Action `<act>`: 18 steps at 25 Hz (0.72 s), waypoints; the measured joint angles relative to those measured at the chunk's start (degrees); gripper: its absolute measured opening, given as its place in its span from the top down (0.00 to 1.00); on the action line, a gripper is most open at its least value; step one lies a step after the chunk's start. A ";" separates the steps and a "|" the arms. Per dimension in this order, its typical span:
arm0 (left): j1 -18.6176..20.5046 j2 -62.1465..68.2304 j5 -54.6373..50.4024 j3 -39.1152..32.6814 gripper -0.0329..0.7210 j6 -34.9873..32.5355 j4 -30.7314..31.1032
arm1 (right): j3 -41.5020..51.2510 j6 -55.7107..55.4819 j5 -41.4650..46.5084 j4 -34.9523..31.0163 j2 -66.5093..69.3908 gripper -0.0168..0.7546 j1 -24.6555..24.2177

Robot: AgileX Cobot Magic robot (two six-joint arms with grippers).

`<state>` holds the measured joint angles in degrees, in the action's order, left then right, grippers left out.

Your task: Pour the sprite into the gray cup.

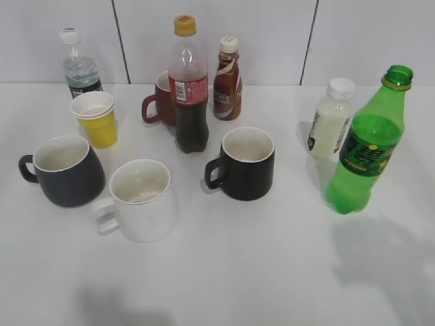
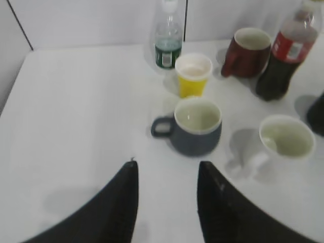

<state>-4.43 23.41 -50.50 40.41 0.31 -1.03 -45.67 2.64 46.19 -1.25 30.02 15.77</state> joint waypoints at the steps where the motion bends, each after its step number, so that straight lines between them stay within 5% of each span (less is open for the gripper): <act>1: 0.00 -2.26 -3.20 0.00 0.55 0.39 0.00 | 0.44 -0.64 4.88 0.00 -1.40 0.21 0.00; 8: 0.05 -15.25 -18.95 0.00 0.55 3.24 5.06 | 7.31 -4.33 22.08 1.79 -14.35 0.21 0.00; 18: 0.05 -23.79 -19.53 -6.73 0.55 3.32 5.23 | 14.39 -5.49 21.02 4.10 -27.25 0.22 0.00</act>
<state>-4.38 -0.38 -70.03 33.67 3.64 4.20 -31.27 -2.85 67.21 2.85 2.77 15.77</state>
